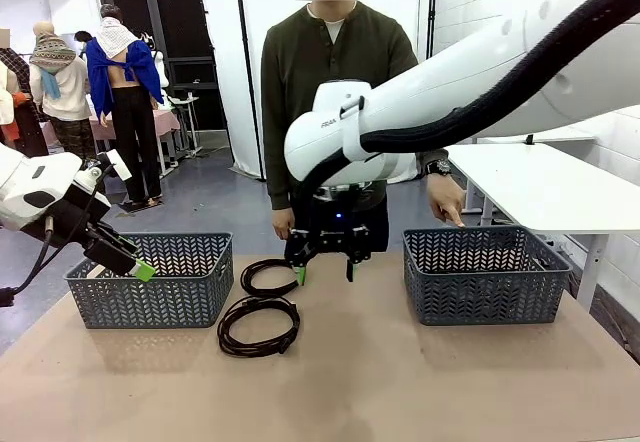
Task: Organize the cables according to human instructions.
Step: Pick up a bundle of cables and place it in the basket indicated by the human.
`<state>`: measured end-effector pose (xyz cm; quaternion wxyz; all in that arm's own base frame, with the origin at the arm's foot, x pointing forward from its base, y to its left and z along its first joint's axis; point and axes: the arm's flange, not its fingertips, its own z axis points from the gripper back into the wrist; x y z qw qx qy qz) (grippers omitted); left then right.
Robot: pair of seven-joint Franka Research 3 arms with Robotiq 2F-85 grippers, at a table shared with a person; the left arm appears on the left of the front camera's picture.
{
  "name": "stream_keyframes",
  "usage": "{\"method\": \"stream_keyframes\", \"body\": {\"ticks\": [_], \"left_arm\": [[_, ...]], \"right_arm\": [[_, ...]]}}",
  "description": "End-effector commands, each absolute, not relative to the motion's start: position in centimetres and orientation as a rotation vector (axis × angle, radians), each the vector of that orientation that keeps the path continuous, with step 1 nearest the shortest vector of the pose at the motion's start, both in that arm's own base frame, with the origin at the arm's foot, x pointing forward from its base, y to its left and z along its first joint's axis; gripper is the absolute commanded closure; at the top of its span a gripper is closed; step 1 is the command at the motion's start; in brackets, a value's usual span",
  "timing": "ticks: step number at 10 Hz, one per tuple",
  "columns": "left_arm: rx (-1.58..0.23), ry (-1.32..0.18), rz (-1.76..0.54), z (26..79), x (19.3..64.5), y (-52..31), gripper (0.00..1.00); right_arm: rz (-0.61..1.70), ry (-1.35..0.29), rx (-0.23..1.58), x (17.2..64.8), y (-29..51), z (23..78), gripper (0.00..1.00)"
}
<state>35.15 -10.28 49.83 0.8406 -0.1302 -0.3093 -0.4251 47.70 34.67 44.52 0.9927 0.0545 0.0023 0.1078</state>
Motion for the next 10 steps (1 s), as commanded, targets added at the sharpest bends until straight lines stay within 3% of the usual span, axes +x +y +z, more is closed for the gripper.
{"method": "stream_keyframes", "body": {"ticks": [1,7,10], "left_arm": [[-0.291,-0.655,-0.905,49.7,35.3,-10.1,0.00],[-0.291,-0.655,-0.905,49.7,35.3,-10.1,0.00],[-0.291,-0.655,-0.905,49.7,35.3,-10.1,0.00]], "right_arm": [[0.127,0.032,0.056,48.7,37.8,44.5,0.00],[-0.043,-0.062,-0.111,48.7,41.1,39.9,0.00],[-0.115,-0.042,-0.095,49.7,40.9,38.7,0.00]]}}
